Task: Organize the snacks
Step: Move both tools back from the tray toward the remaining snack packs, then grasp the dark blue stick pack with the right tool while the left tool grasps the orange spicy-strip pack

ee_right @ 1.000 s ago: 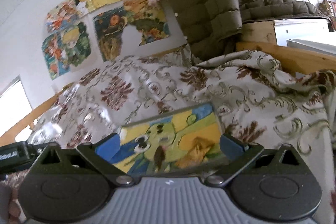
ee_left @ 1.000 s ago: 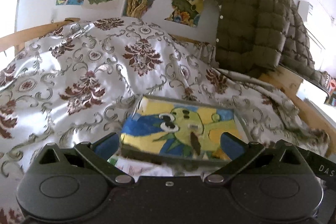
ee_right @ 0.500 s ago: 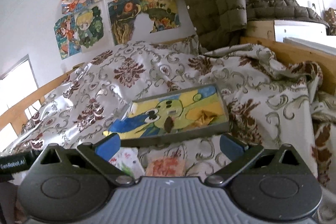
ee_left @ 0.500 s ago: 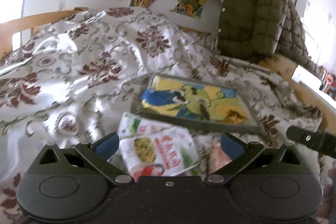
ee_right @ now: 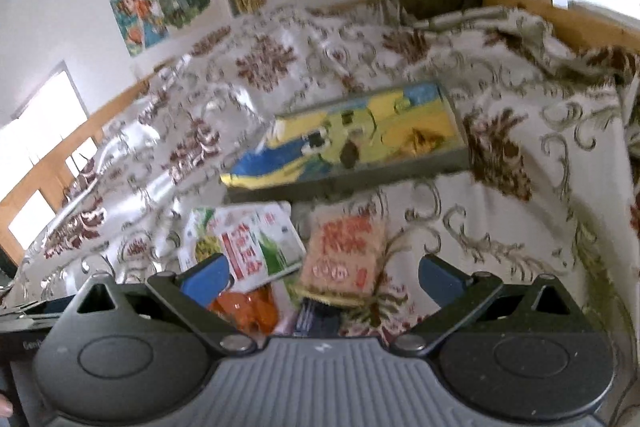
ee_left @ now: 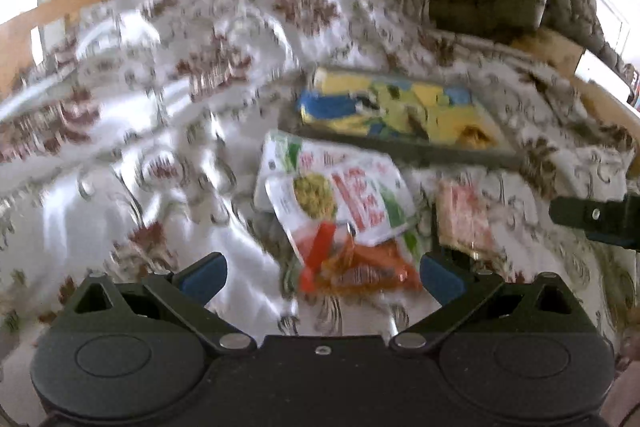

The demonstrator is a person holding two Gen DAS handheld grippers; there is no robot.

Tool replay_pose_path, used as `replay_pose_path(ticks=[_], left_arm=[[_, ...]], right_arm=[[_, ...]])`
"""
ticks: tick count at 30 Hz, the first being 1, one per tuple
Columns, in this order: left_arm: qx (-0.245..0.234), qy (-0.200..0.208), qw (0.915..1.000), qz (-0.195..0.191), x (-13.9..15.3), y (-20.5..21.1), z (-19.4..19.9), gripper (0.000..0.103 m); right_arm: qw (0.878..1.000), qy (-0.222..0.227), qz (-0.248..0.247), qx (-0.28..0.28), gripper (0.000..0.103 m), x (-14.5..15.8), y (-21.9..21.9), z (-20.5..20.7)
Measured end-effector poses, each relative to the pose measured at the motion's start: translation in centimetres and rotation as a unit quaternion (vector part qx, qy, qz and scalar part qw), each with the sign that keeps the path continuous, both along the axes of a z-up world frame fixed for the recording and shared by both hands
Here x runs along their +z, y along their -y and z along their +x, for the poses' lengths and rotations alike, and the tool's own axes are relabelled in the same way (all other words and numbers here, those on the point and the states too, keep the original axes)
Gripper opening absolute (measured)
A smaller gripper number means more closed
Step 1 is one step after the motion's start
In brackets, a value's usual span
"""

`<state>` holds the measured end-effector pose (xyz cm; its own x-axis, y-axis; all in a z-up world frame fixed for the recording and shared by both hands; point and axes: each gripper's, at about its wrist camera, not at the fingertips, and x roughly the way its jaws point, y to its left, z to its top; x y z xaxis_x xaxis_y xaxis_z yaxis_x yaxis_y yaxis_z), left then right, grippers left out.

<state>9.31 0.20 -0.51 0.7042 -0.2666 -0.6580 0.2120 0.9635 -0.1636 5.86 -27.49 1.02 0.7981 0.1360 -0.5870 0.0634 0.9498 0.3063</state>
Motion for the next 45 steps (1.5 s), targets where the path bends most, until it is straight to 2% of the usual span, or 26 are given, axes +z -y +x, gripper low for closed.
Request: replay_pose_path(ticks=[3, 5, 12, 25, 30, 34, 37, 39, 41, 43, 45], left_arm=[[0.013, -0.036, 0.9991, -0.018, -1.1, -0.4, 0.7, 0.102], [0.021, -0.045, 0.9985, -0.023, -1.7, -0.5, 0.9, 0.102], [0.028, -0.067, 0.9974, -0.002, -2.9, 0.1, 1.6, 0.102], [-0.019, -0.057, 0.9971, 0.048, -4.0, 2.5, 2.1, 0.102], [-0.057, -0.039, 0.9936, 0.090, -3.8, 3.6, 2.7, 0.102], [-0.100, -0.013, 0.9861, 0.132, -3.2, 4.4, 3.4, 0.102], [-0.149, 0.011, 0.9777, 0.148, -2.7, 5.0, 3.6, 0.102], [-0.198, 0.030, 0.9651, 0.169, -2.6, 5.5, 3.8, 0.102], [-0.240, 0.061, 0.9480, 0.200, -2.8, 6.1, 3.7, 0.102], [-0.281, 0.092, 0.9268, 0.231, -3.3, 6.4, 3.6, 0.102], [-0.325, 0.105, 0.9058, 0.251, -3.9, 6.8, 3.7, 0.102]], right_arm=[[0.999, -0.024, 0.027, 0.008, 0.103, -0.7, 0.5, 0.6], [0.998, -0.044, 0.033, 0.010, 0.103, -1.2, 0.6, 1.1], [0.993, -0.113, 0.032, 0.024, 0.103, -3.3, -0.1, 3.0], [0.982, -0.176, 0.053, 0.036, 0.103, -5.9, -0.2, 5.2], [0.975, -0.193, 0.109, 0.022, 0.103, -7.2, 1.0, 6.4], [0.968, -0.185, 0.170, 0.009, 0.103, -7.8, 2.3, 6.9], [0.970, -0.166, 0.179, 0.010, 0.103, -7.9, 2.7, 7.3], [0.973, -0.159, 0.169, 0.016, 0.103, -7.8, 2.5, 7.5], [0.974, -0.159, 0.159, 0.020, 0.103, -7.9, 2.2, 7.8], [0.974, -0.166, 0.154, 0.021, 0.103, -8.1, 2.1, 8.2], [0.975, -0.169, 0.145, 0.008, 0.103, -8.3, 2.0, 8.4]])
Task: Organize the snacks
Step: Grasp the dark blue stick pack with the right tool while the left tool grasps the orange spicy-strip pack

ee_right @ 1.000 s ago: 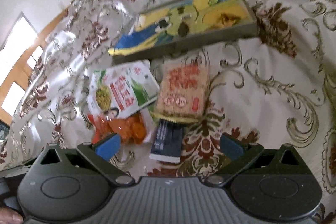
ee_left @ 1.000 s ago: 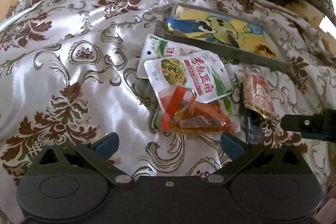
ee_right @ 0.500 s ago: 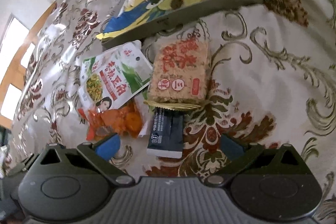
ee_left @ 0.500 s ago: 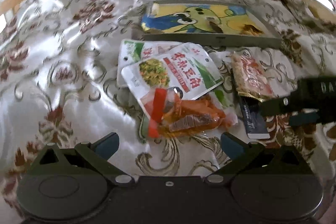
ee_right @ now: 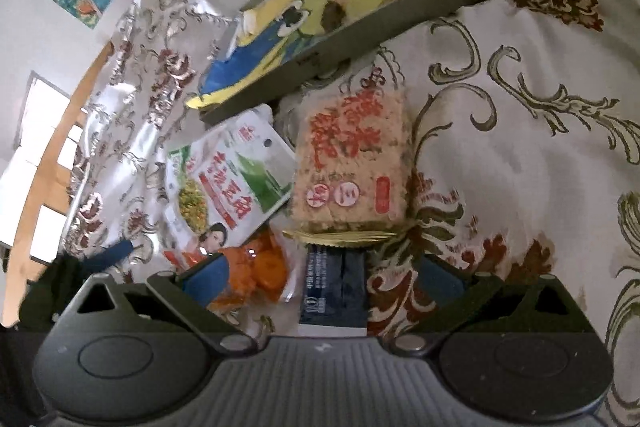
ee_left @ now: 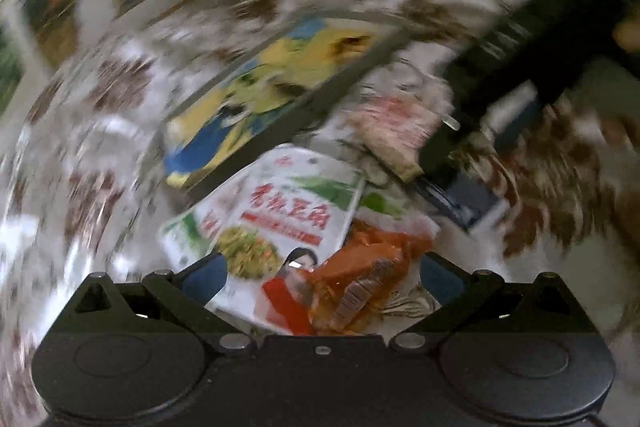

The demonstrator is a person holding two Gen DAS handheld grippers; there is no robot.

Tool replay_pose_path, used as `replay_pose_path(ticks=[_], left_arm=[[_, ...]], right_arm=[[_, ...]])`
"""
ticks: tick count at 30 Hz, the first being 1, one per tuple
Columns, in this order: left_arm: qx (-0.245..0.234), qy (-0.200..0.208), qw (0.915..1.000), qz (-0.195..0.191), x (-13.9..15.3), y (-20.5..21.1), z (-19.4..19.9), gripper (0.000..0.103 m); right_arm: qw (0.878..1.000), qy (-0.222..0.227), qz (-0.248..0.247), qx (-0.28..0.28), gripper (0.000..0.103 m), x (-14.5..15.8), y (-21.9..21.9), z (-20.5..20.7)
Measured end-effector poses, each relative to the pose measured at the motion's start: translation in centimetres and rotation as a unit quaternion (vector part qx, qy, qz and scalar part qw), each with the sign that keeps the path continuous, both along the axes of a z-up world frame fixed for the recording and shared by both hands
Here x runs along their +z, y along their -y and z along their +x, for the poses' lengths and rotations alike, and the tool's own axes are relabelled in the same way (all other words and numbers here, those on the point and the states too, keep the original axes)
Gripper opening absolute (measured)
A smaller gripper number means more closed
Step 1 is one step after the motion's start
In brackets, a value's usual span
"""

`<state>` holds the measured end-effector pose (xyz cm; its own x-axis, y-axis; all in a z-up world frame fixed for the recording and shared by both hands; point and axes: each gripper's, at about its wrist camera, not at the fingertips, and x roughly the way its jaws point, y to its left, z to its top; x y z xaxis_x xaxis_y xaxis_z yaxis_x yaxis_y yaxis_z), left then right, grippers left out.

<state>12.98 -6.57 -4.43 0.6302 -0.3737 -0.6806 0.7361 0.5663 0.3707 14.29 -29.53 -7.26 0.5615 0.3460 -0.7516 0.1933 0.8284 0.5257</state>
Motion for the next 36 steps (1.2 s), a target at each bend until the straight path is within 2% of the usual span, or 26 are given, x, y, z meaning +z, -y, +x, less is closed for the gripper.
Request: replay_pose_path(ticks=[3, 7, 9, 11, 13, 16, 20, 22, 27, 30, 34, 36], left_arm=[[-0.055, -0.011, 0.9983, 0.017, -0.8, 0.8, 0.3, 0.102], [-0.071, -0.038, 0.9967, 0.006, -1.3, 1.6, 1.4, 0.097], [-0.073, -0.046, 0.9963, 0.003, -1.7, 1.9, 2.2, 0.090], [-0.075, -0.058, 0.9955, 0.005, -2.2, 2.2, 3.0, 0.078], [-0.080, -0.078, 0.9937, 0.001, -2.4, 2.3, 3.7, 0.072], [-0.092, -0.085, 0.9920, 0.017, -2.8, 2.5, 3.8, 0.060], [-0.114, -0.063, 0.9891, 0.068, -3.6, 2.7, 2.7, 0.060], [-0.105, -0.072, 0.9897, 0.067, -3.8, 2.8, 3.0, 0.062], [-0.060, -0.110, 0.9916, 0.030, -3.7, 2.4, 4.5, 0.064], [-0.051, -0.113, 0.9920, 0.027, -3.6, 2.6, 4.3, 0.060], [-0.033, -0.128, 0.9909, 0.027, -3.4, 2.6, 4.4, 0.058], [-0.021, -0.143, 0.9894, 0.016, -3.1, 2.4, 4.4, 0.057]], right_arm=[[1.000, -0.014, 0.005, -0.018, 0.103, -0.5, 0.4, 0.5], [0.999, -0.021, 0.015, -0.024, 0.094, -0.9, 0.4, 0.9], [1.000, -0.020, 0.009, -0.016, 0.091, -1.0, 0.1, 1.1], [1.000, -0.022, 0.001, -0.008, 0.084, -1.1, -0.3, 1.2], [1.000, -0.023, -0.004, -0.001, 0.081, -1.1, -0.6, 1.3], [1.000, -0.019, -0.005, 0.006, 0.076, -1.0, -0.9, 1.4], [1.000, -0.018, -0.007, 0.015, 0.075, -1.1, -1.2, 1.7], [0.999, -0.020, -0.017, 0.019, 0.075, -1.4, -1.5, 2.1], [0.998, -0.014, -0.055, 0.035, 0.079, -2.0, -3.1, 3.2], [0.996, -0.014, -0.079, 0.050, 0.080, -1.8, -4.2, 3.3], [0.995, -0.016, -0.073, 0.066, 0.054, -1.1, -4.6, 2.6], [0.996, -0.018, -0.059, 0.061, 0.051, -1.0, -4.2, 2.3]])
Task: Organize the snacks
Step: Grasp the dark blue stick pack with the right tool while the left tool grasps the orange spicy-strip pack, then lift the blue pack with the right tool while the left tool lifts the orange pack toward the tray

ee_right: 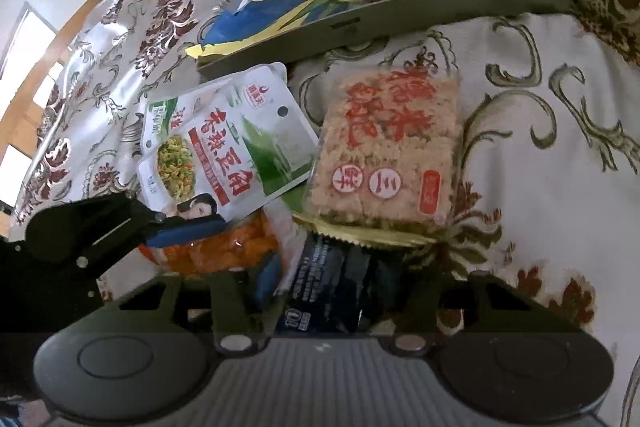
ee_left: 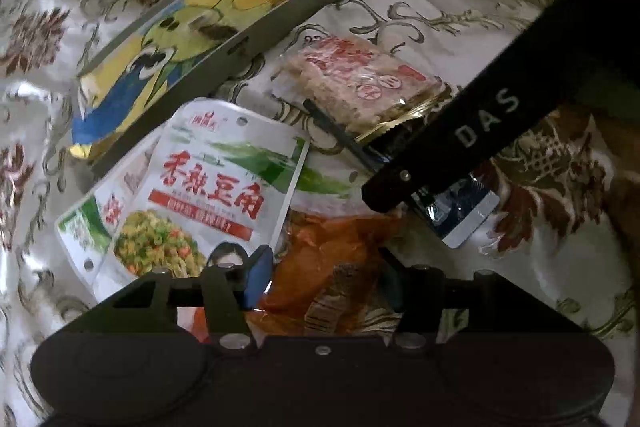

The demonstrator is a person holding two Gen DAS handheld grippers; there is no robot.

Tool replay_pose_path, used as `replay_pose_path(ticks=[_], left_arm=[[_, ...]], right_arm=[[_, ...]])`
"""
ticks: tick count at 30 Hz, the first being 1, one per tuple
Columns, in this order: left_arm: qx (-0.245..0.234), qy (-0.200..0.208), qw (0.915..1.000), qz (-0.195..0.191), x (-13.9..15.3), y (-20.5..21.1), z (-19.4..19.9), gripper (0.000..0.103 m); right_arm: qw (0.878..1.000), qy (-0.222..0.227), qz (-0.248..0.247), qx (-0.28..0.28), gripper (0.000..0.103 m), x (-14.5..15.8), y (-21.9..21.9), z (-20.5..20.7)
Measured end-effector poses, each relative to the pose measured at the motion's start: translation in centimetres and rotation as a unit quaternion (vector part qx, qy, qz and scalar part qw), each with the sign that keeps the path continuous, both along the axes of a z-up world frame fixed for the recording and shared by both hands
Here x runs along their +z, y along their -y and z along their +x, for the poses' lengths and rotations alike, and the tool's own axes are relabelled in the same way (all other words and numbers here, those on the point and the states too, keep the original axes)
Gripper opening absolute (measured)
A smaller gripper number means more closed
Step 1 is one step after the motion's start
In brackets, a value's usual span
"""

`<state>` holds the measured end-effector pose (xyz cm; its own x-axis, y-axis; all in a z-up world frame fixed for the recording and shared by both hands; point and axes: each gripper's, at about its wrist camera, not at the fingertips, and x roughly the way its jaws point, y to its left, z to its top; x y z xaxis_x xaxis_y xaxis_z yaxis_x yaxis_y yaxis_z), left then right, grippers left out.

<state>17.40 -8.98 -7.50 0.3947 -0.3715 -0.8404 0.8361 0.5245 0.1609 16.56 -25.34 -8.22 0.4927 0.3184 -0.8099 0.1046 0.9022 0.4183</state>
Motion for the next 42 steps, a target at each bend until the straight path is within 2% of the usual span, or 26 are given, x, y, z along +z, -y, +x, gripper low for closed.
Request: replay_pose_path(ticks=[2, 4, 8, 16, 18, 19, 24, 26, 29, 35, 39, 42], left_arm=[[0.018, -0.021, 0.9996, -0.011, 0.3, -0.4, 0.2, 0.057], [0.047, -0.049, 0.9974, -0.022, 0.5, -0.9, 0.5, 0.056], [0.112, -0.102, 0.9875, -0.045, 0.7, -2.2, 1.1, 0.056], [0.158, -0.135, 0.9758, -0.069, 0.3, -2.7, 1.9, 0.056], [0.171, -0.142, 0.9718, -0.079, 0.5, -3.1, 1.9, 0.056], [0.179, -0.146, 0.9691, -0.086, 0.6, -3.3, 1.8, 0.056], [0.218, -0.165, 0.9545, -0.118, 1.1, -4.4, 1.1, 0.055], [0.233, -0.174, 0.9478, -0.131, 1.4, -4.9, 0.7, 0.055], [0.254, -0.191, 0.9342, -0.161, 1.8, -5.7, -0.1, 0.055], [0.288, -0.183, 0.9178, -0.202, 3.4, -7.4, -2.5, 0.054], [0.317, -0.187, 0.8996, -0.234, 4.0, -9.1, -3.5, 0.054], [0.342, -0.197, 0.8800, -0.265, 4.2, -10.5, -4.0, 0.054]], right_arm=[[1.000, -0.001, 0.019, -0.005, 0.046, 0.2, 0.5, -0.3], [0.999, 0.001, 0.033, -0.010, 0.046, 0.3, 0.9, -0.4], [0.999, -0.004, 0.037, -0.016, 0.048, -0.2, 1.2, 0.4], [1.000, -0.005, 0.017, -0.015, 0.052, -1.3, 0.5, 1.4], [1.000, -0.005, 0.005, -0.010, 0.050, -1.3, 0.2, 1.5], [1.000, -0.006, -0.003, -0.010, 0.044, -1.3, 0.0, 1.5], [1.000, -0.002, -0.006, -0.012, 0.034, -0.7, 0.1, 0.9], [1.000, -0.005, 0.007, -0.012, 0.031, -0.5, 0.2, 0.4], [1.000, -0.006, 0.029, -0.007, 0.029, 0.0, 0.2, -0.7], [0.999, 0.014, 0.035, 0.010, 0.028, 1.4, -0.2, -2.7], [0.999, 0.024, 0.044, 0.015, 0.028, 2.0, -0.1, -3.3], [0.998, 0.028, 0.058, 0.018, 0.027, 2.1, -0.2, -3.8]])
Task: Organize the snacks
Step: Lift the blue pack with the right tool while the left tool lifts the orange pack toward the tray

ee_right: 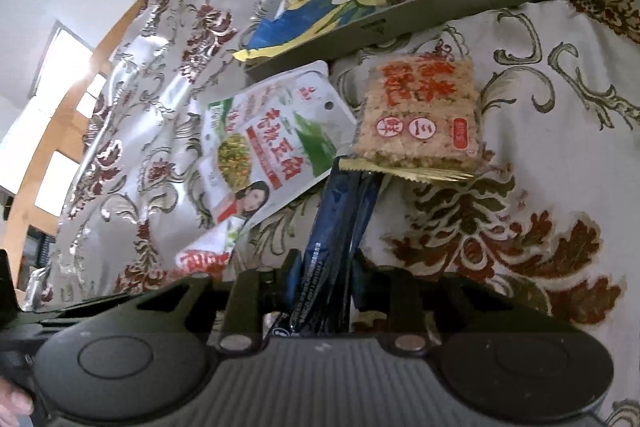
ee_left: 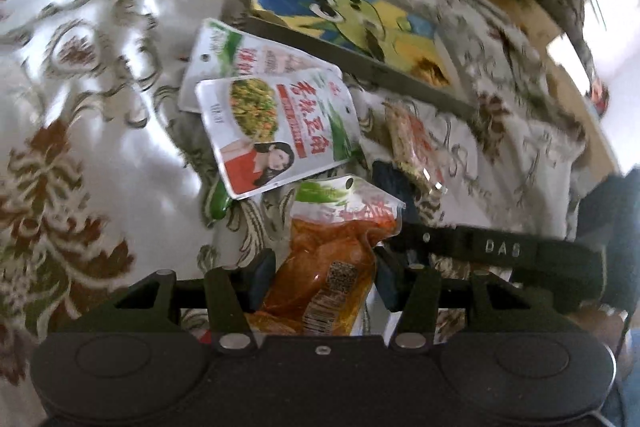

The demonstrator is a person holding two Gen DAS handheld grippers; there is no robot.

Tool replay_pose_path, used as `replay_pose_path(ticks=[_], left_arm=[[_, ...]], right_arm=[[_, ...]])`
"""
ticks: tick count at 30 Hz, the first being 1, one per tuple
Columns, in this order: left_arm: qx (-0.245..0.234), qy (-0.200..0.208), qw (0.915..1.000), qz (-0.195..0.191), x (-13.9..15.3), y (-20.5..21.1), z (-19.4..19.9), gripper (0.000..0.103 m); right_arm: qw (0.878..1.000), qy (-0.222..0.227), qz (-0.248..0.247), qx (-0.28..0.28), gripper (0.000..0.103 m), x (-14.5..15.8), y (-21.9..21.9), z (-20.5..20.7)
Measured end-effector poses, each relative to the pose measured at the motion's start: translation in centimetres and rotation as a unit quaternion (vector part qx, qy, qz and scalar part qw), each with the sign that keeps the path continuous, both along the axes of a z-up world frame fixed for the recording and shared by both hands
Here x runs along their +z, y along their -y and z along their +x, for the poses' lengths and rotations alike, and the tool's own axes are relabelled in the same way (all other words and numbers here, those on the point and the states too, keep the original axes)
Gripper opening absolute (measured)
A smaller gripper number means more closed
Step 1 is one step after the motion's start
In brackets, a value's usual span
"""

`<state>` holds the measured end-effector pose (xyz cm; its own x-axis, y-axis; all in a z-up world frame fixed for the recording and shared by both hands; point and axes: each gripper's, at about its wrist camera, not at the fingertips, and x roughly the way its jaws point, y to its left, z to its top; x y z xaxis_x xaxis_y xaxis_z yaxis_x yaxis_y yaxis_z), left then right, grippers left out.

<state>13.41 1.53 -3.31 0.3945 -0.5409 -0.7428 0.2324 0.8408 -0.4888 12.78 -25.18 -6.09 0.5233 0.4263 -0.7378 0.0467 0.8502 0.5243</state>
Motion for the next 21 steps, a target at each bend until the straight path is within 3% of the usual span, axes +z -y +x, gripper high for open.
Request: replay_pose_path(ticks=[5, 11, 21], left_arm=[[0.031, 0.017, 0.9992, -0.022, 0.8, -1.3, -0.5, 0.054], [0.042, 0.029, 0.9982, -0.030, 1.3, -1.6, -0.7, 0.054], [0.050, 0.062, 0.9961, -0.038, 1.9, -1.6, -0.7, 0.054]], right_arm=[[1.000, 0.013, 0.024, 0.013, 0.026, 0.4, -0.6, -1.0], [0.999, 0.020, 0.018, 0.022, 0.026, 0.5, -1.5, -1.8], [0.995, 0.099, 0.034, -0.002, 0.025, 3.1, -0.8, -3.1]])
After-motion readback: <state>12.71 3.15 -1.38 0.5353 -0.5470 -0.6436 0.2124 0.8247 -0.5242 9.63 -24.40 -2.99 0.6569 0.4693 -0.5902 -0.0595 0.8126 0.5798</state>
